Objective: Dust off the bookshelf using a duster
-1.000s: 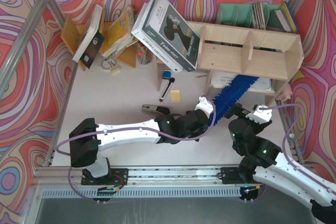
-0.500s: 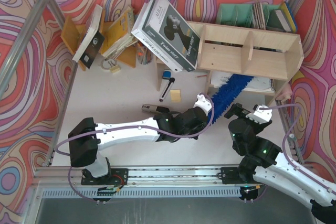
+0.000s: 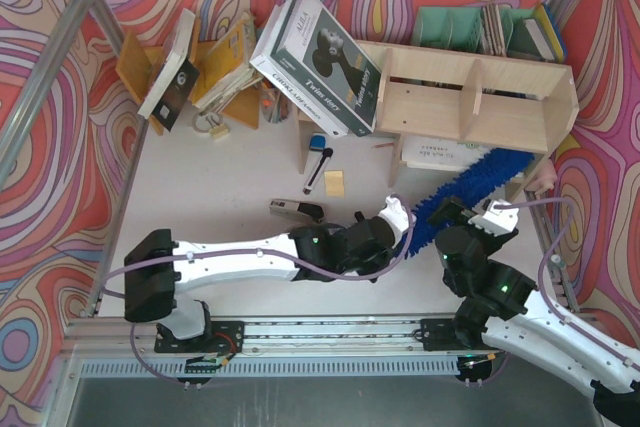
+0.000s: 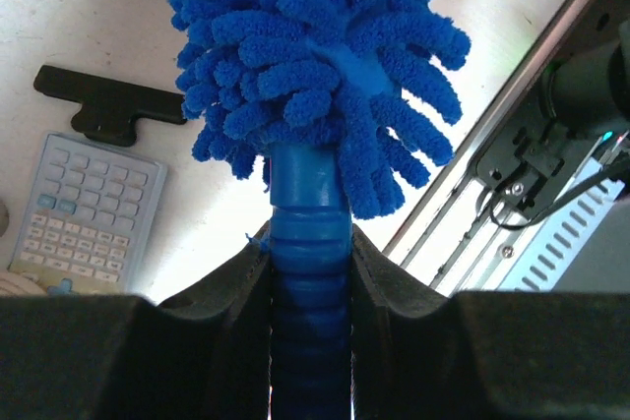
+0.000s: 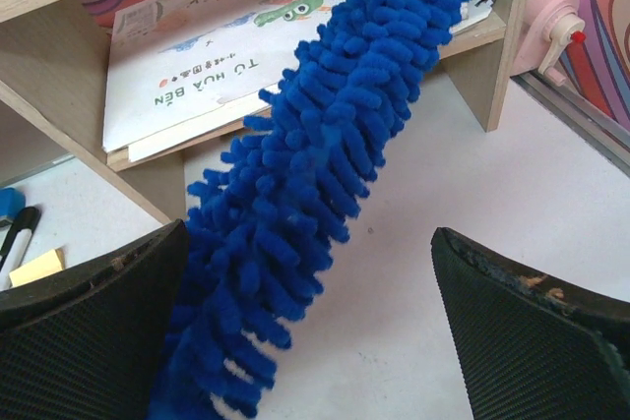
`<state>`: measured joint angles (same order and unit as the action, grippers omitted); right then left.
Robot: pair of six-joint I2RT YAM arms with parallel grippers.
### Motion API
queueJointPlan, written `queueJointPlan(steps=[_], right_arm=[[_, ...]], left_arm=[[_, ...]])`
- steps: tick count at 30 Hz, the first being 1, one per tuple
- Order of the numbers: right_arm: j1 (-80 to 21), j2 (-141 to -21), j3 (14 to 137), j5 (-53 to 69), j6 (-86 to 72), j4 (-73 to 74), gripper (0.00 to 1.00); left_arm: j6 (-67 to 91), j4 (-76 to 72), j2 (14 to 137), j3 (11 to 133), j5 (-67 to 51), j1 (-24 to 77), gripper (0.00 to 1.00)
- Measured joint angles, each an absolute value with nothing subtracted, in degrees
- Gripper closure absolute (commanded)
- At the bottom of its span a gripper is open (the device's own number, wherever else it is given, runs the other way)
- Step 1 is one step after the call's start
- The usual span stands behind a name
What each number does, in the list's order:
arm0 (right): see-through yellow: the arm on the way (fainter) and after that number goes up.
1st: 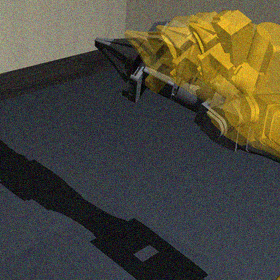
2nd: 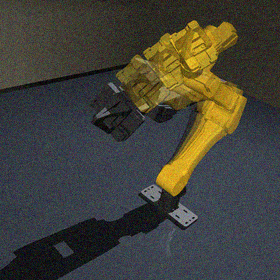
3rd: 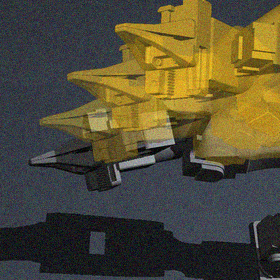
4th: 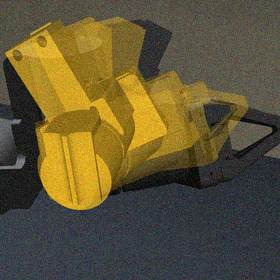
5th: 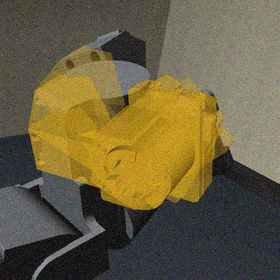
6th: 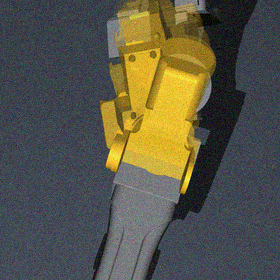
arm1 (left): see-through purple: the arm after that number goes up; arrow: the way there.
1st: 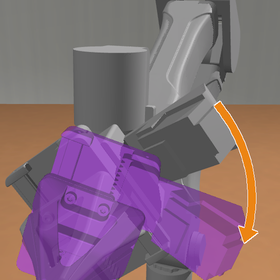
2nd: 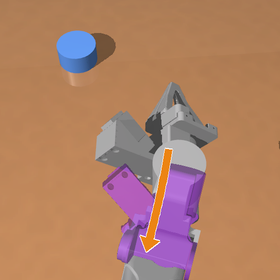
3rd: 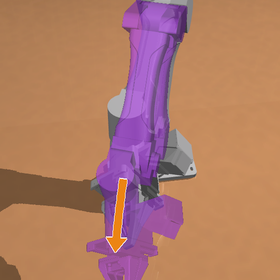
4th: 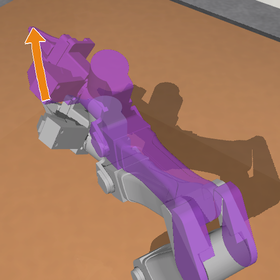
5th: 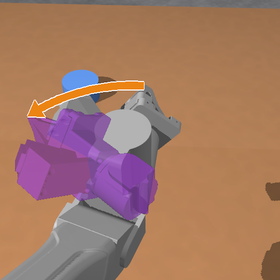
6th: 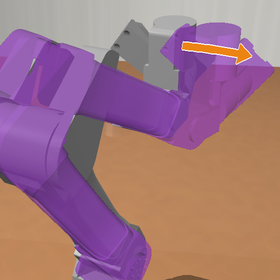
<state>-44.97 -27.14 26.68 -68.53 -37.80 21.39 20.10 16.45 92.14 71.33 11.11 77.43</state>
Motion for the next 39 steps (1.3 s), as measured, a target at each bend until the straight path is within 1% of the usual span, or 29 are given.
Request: queueJointPlan(steps=[12,18,29,39], right_arm=[[-44.97,-28.05,32.51,-67.57,-39.11,24.38,0.01],[-44.97,-28.75,37.71,-67.40,-40.56,27.97,0.01],[-44.97,-29.71,43.38,-67.22,-42.59,32.62,0.01],[-44.97,-29.71,43.38,-67.26,-45.28,35.20,0.01]], left_arm=[[16.80,16.27,79.48,62.04,9.30,77.65,1.00],[15.33,16.29,76.16,60.34,8.43,78.04,1.00],[13.61,16.53,75.96,58.37,5.39,78.37,1.00],[13.02,16.53,82.30,58.37,3.38,77.82,1.00]])
